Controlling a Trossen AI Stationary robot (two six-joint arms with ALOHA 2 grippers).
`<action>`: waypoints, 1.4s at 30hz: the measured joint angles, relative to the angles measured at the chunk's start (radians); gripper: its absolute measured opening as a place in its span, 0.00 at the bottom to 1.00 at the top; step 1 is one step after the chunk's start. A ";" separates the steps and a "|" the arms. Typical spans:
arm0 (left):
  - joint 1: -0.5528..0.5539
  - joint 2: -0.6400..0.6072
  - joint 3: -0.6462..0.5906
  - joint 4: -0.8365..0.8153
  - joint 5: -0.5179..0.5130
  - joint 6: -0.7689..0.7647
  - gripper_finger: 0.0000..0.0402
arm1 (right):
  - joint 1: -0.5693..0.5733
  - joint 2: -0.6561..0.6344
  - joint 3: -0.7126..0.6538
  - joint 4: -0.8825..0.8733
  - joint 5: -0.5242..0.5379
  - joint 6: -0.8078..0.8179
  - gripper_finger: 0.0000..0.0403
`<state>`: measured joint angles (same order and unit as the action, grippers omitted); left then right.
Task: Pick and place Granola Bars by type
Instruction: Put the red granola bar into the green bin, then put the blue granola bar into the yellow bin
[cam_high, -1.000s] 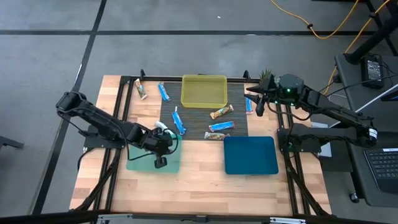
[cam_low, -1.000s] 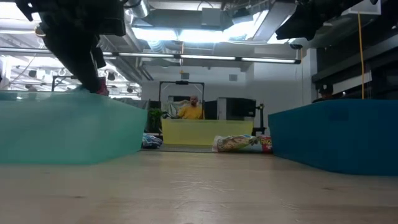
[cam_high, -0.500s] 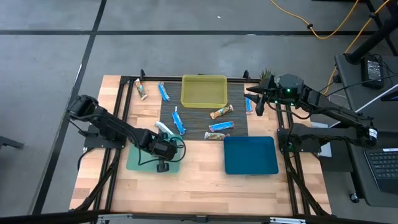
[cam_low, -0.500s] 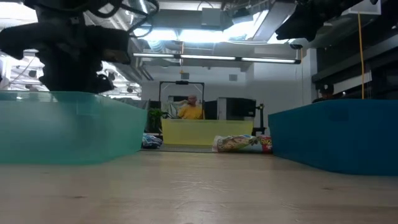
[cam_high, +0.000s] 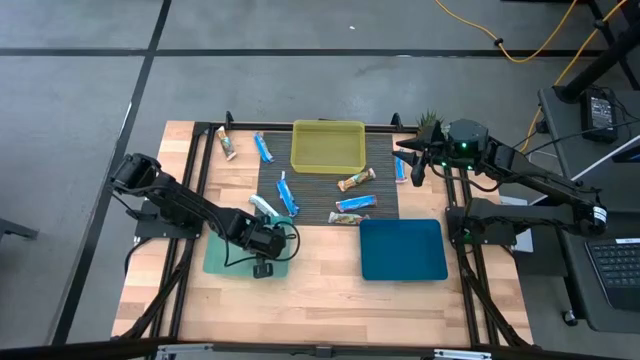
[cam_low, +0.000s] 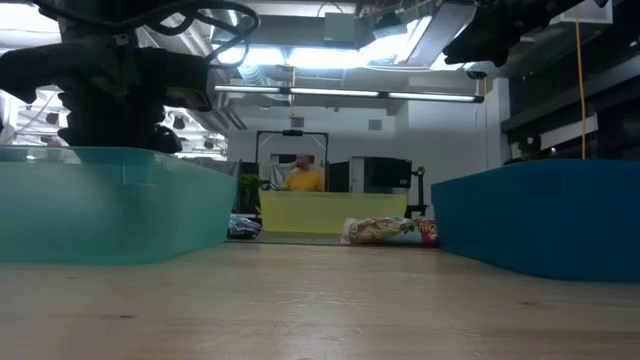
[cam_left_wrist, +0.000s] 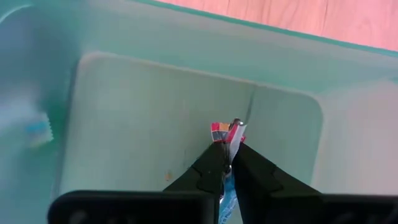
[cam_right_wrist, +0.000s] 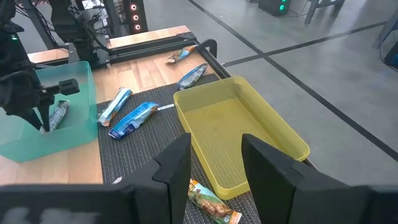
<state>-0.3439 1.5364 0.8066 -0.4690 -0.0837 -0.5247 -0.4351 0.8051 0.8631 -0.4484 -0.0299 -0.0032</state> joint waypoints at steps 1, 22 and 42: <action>0.000 0.000 0.000 0.000 0.000 -0.002 0.09 | 0.000 0.000 0.000 0.000 0.000 0.000 0.36; 0.003 -0.170 0.071 -0.093 -0.140 -0.026 0.29 | 0.000 0.000 0.000 -0.009 0.001 -0.005 0.36; 0.360 -0.503 0.071 -0.193 -0.206 -0.083 0.29 | 0.000 0.000 0.000 -0.013 0.002 -0.034 0.36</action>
<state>0.0156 1.0336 0.8776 -0.6622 -0.2900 -0.6075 -0.4355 0.8051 0.8631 -0.4613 -0.0284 -0.0376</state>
